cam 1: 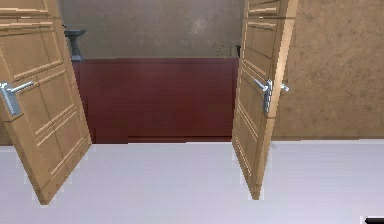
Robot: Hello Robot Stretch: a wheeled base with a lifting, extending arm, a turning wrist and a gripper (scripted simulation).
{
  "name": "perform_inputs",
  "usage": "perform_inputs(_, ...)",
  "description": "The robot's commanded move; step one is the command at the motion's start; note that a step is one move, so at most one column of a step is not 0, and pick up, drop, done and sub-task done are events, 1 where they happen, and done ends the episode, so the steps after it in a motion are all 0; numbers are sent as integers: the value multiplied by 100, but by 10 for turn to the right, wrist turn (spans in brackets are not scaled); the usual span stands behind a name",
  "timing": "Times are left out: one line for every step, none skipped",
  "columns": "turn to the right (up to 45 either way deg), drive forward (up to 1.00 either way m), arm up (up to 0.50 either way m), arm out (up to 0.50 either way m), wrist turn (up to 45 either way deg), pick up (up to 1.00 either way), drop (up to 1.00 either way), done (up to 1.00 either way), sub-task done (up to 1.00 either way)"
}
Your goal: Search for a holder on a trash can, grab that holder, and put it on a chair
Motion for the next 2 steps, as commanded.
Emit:
perform_inputs(0, 0, 30, 0, 0, 0, 0, 0, 0)
perform_inputs(0, 0, 0, 0, -450, 0, 0, 0, 0)
